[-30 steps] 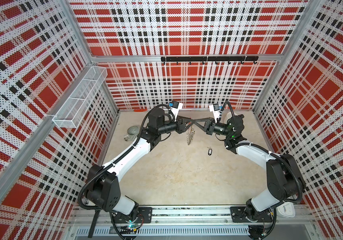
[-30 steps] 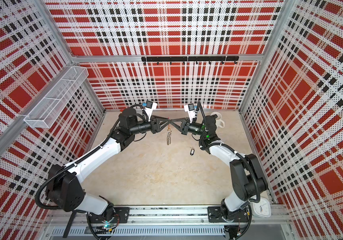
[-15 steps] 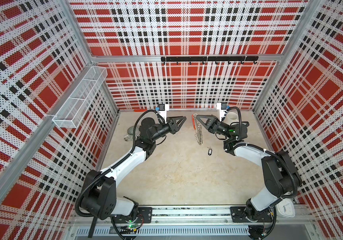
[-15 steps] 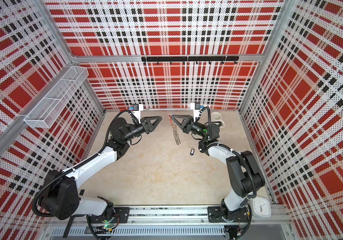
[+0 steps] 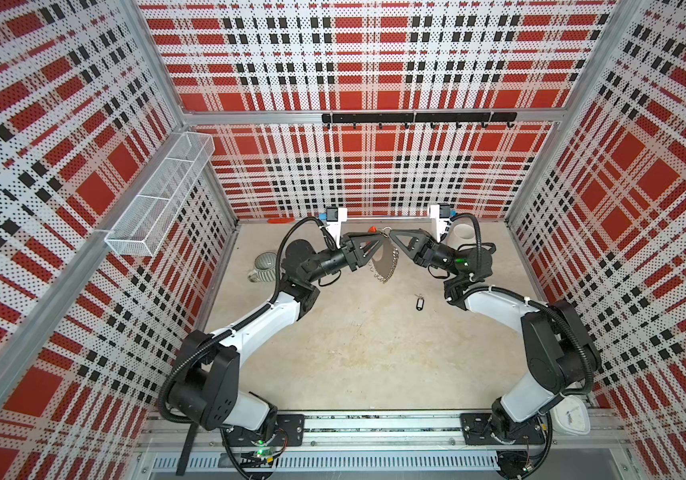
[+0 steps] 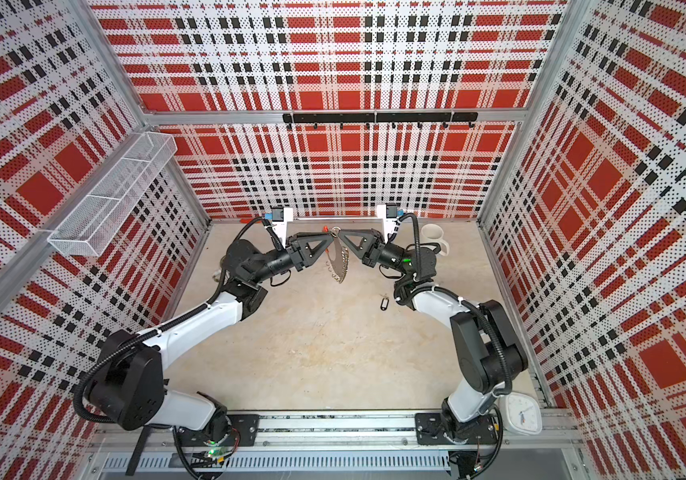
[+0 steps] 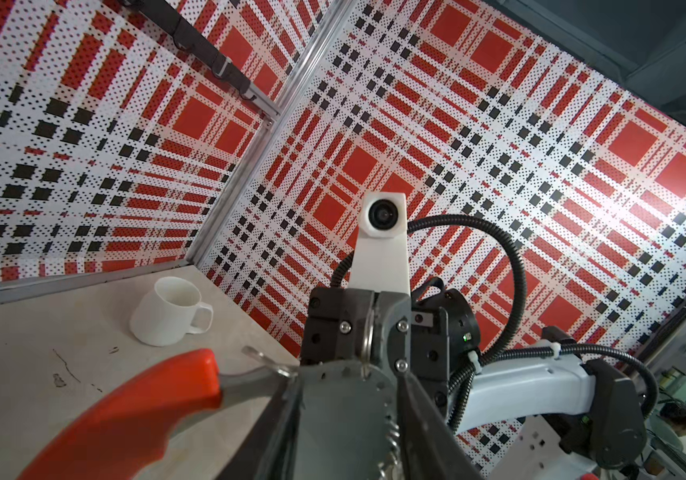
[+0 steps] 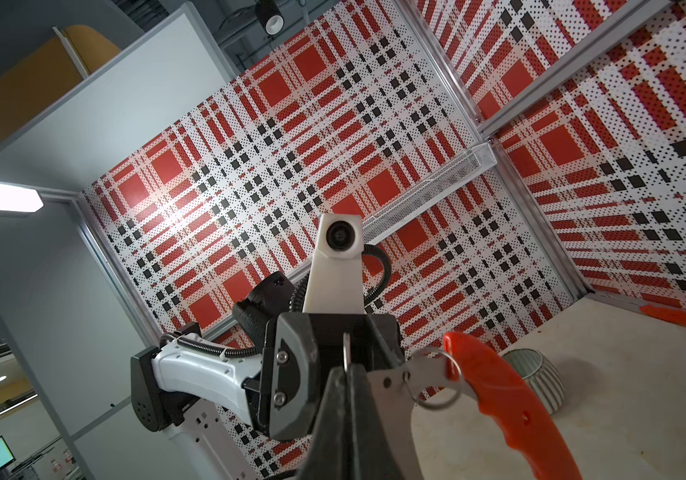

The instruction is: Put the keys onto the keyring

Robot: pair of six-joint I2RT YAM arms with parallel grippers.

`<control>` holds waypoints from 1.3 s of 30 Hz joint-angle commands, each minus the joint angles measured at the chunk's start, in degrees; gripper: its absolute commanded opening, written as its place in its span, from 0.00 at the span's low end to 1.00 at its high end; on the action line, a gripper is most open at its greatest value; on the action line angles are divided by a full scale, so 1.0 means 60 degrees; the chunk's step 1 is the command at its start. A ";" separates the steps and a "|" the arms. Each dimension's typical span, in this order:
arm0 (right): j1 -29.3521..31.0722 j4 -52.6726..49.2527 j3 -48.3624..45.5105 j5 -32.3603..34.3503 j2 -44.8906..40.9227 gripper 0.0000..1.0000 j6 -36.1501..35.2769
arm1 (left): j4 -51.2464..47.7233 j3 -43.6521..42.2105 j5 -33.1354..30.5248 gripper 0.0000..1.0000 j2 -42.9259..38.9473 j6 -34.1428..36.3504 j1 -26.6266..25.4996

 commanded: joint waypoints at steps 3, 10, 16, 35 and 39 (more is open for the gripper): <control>0.0114 0.0304 0.0385 -0.0037 0.0046 0.00 0.0004 | 0.0527 0.0263 0.0271 0.42 0.0145 -0.0122 -0.0083; 0.0171 0.0243 0.0285 -0.0253 0.0053 0.00 -0.0071 | 0.0534 0.0446 0.0346 0.39 0.0274 -0.0166 -0.0083; 0.0193 0.0178 0.0196 -0.0442 0.0018 0.00 -0.0142 | 0.0549 0.0521 0.0408 0.26 0.0364 -0.0181 -0.0091; -0.0662 -0.6618 -0.0079 0.0842 -0.2006 0.31 -0.4562 | 0.0396 0.0524 0.0963 0.00 0.0220 -0.0210 0.0107; -0.0628 -0.8951 0.0655 0.1342 -0.2290 0.31 -0.5932 | 0.0398 0.0543 0.1006 0.00 0.0200 -0.0208 0.0089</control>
